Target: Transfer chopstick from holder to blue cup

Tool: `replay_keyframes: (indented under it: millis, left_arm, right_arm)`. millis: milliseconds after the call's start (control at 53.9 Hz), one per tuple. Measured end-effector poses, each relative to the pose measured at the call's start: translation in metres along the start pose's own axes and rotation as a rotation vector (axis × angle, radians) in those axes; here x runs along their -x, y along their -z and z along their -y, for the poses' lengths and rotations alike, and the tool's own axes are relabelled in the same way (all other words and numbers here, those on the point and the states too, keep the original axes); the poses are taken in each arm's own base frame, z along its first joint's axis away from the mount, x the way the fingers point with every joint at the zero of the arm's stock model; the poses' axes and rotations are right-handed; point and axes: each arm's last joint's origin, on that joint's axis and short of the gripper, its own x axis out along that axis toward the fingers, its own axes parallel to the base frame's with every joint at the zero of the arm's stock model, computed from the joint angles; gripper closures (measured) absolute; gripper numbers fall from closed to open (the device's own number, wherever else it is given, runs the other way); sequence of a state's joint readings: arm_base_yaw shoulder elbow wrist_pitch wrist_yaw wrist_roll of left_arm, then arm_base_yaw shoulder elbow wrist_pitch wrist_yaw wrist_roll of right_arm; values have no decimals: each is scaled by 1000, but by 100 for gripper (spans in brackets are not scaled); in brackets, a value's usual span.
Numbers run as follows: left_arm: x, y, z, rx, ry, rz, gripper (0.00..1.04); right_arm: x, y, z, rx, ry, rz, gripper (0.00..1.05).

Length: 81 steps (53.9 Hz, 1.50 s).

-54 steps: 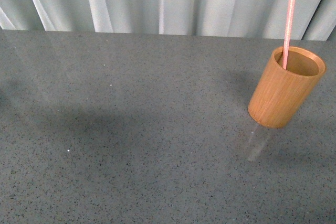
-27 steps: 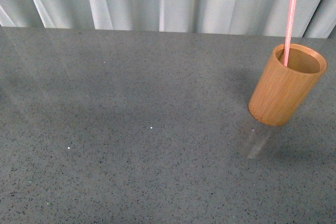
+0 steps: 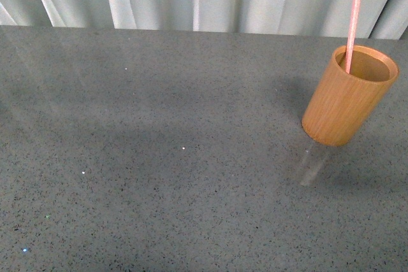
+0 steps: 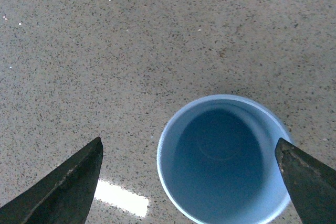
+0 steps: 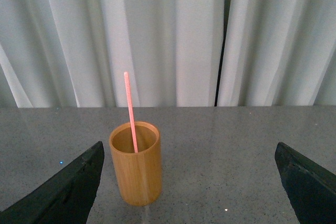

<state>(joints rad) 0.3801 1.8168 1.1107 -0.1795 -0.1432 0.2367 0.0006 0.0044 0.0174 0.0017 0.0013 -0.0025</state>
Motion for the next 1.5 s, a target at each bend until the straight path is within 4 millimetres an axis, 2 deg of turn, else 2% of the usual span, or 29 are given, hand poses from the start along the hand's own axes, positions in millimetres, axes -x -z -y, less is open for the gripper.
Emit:
replay_keyframes:
  millis: [427, 890, 1057, 1113, 1336, 1391, 1503]
  left_arm:
    - [-21, 1, -17, -10, -43, -24, 7]
    - [-38, 8, 7, -71, -46, -68, 7]
    - [-43, 6, 22, -122, -40, -84, 39]
    - [-43, 6, 25, -129, -38, -88, 46]
    - [-42, 7, 32, -156, -14, -108, 96]
    - [-42, 6, 32, -154, -3, -107, 102]
    - [-40, 7, 33, -171, 8, -115, 101]
  right_arm:
    - [0, 0, 0, 0, 0, 0, 10]
    - [0, 0, 0, 0, 0, 0, 10]
    - [0, 0, 0, 0, 0, 0, 10]
    - [0, 0, 0, 0, 0, 0, 10]
    - [0, 0, 0, 0, 0, 0, 10]
    - [0, 0, 0, 0, 0, 0, 10]
    - [0, 0, 0, 0, 0, 0, 10]
